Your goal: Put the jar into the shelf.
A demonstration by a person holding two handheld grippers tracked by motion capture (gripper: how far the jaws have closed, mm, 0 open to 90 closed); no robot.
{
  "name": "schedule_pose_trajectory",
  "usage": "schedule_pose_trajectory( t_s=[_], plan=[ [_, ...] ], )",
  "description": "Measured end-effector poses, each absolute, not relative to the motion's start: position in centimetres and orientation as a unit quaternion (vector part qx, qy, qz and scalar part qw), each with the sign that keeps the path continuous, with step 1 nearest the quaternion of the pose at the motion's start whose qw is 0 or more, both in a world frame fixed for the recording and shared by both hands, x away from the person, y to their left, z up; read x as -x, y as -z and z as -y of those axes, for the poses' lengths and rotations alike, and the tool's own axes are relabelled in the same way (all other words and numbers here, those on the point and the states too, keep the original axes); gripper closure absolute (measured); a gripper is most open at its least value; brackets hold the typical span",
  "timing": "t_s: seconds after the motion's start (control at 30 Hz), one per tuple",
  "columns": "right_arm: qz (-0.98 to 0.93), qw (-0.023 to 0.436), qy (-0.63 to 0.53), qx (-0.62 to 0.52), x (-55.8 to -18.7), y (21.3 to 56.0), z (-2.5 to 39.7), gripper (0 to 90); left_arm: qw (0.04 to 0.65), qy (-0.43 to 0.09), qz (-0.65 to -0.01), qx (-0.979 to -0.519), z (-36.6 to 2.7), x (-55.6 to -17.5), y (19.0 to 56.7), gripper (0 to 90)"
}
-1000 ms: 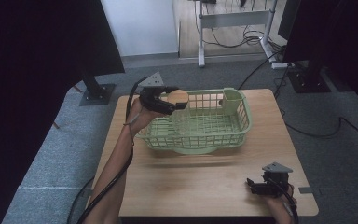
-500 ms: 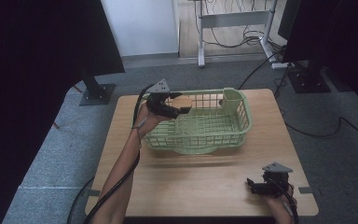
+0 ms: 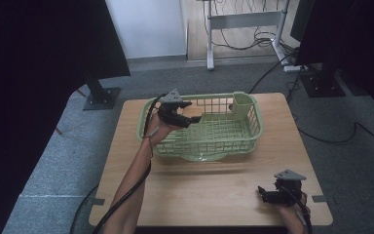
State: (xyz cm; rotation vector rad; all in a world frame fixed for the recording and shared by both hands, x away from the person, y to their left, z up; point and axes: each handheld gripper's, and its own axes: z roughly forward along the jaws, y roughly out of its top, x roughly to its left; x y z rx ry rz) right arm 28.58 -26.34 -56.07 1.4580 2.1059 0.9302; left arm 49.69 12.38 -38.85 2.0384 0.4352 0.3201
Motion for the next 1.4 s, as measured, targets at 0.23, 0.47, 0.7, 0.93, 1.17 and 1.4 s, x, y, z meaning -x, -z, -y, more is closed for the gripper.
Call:
schedule_pose_trajectory(
  t_s=[0.23,0.47,0.7,0.93,1.17,1.4],
  plan=[
    [-0.756,0.206,-0.335,-0.524,-28.6,56.1,26.4,1.1,0.484,-0.134,-0.182,-0.845,-12.3,-49.9,39.6,23.5],
    [-0.756,0.206,-0.335,-0.524,-28.6,56.1,26.4,1.1,0.486,-0.137,-0.184,-0.843,-12.1,-49.9,39.7,23.4],
    [-0.755,0.205,-0.336,-0.524,-28.6,56.1,26.4,1.1,0.481,-0.143,-0.189,-0.844,-11.5,-49.8,39.8,23.1],
    [-0.755,0.205,-0.337,-0.524,-28.6,56.1,26.4,1.1,0.481,-0.146,-0.189,-0.844,-11.2,-49.8,39.9,23.3],
    [-0.756,0.205,-0.336,-0.523,-28.6,56.1,26.4,1.1,0.478,-0.145,-0.191,-0.845,-11.3,-49.8,39.9,23.2],
    [-0.756,0.205,-0.336,-0.523,-28.6,56.1,26.4,1.1,0.474,-0.149,-0.192,-0.846,-11.0,-49.8,39.9,23.0]
  ],
)
